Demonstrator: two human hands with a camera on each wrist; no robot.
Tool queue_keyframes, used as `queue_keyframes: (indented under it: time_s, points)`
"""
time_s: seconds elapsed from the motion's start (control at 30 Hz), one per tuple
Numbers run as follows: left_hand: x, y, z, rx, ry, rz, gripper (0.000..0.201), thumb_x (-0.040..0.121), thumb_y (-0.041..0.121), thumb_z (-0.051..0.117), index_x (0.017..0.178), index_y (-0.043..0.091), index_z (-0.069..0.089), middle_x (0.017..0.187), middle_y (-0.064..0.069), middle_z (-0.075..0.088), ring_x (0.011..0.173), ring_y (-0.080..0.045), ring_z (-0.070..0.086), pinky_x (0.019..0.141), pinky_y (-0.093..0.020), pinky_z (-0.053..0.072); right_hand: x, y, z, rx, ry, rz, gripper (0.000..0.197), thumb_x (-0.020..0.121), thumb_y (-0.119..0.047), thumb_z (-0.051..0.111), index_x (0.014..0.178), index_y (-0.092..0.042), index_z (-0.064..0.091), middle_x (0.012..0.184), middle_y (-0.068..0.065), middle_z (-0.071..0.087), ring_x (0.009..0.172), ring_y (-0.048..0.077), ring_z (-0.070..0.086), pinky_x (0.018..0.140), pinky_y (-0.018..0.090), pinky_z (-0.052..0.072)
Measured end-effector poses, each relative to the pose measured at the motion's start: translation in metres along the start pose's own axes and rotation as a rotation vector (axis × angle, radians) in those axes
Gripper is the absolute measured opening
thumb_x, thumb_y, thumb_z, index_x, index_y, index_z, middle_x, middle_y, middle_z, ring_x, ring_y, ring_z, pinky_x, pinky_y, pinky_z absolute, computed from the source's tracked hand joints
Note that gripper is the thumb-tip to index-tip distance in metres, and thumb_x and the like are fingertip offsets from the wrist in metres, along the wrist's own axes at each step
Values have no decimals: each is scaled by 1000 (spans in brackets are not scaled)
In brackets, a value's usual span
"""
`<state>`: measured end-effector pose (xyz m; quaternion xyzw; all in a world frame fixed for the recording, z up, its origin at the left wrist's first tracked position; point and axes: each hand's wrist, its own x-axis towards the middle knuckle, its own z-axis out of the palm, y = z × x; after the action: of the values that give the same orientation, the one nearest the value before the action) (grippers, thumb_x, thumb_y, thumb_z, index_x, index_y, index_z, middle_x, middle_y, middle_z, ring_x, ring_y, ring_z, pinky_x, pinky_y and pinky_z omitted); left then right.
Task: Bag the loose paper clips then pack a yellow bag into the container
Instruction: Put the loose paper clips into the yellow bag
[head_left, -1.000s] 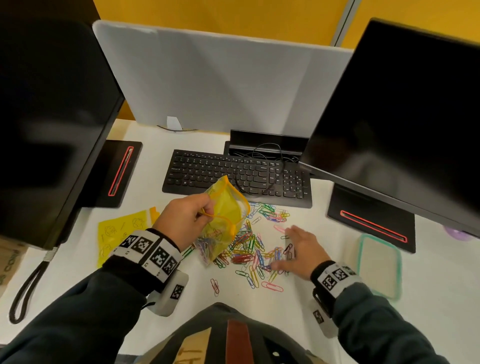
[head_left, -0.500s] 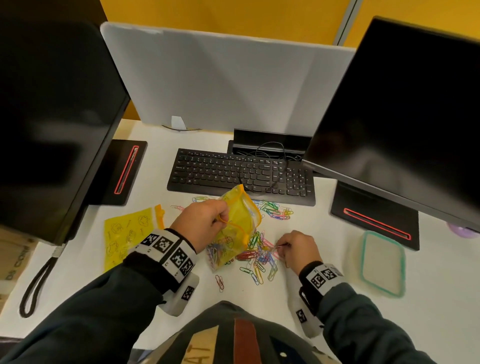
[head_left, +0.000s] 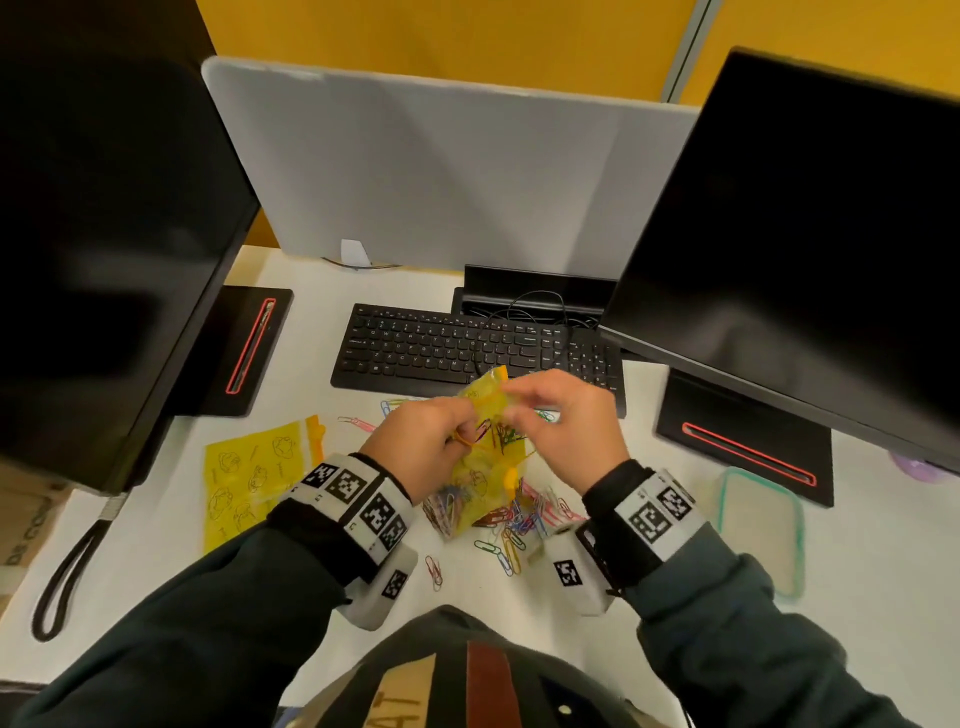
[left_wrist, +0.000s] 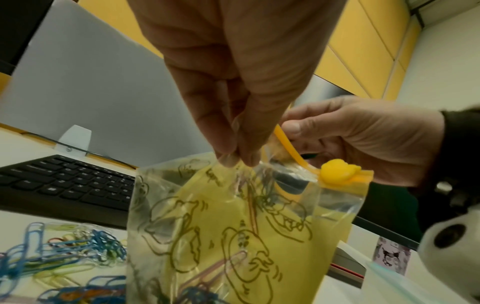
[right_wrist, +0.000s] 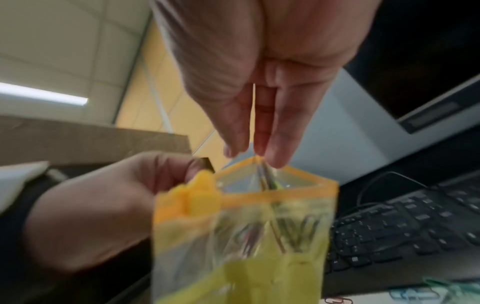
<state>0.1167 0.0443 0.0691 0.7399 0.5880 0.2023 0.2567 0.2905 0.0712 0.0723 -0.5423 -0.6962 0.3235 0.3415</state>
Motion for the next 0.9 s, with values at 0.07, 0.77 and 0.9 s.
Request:
queue_keyframes:
  time_s: [0.07, 0.77, 0.9]
  points:
    - [-1, -4, -4, 7, 21, -25, 9, 75, 3, 62, 74, 12, 60, 77, 1, 60, 71, -19, 56, 65, -26, 42, 9, 22, -5, 65, 121, 86, 24, 86, -8, 57, 103, -21, 69, 98, -5, 68, 92, 13, 65, 85, 30, 54]
    - [-3, -34, -25, -4, 83, -135, 37, 75, 5, 66, 62, 32, 44, 99, -4, 71, 73, -18, 60, 72, -29, 49, 26, 83, 51, -615, -645, 124, 66, 85, 3, 48, 143, -18, 24, 156, 3, 19, 143, 29, 16, 111, 45, 31]
    - [-6, -36, -30, 5, 88, -136, 29, 75, 5, 66, 66, 26, 48, 100, -3, 71, 77, -19, 63, 74, -32, 50, 31, 84, 59, -656, -754, 162, 82, 81, 11, 43, 148, -20, 9, 159, 0, 0, 146, 25, 2, 116, 41, 20]
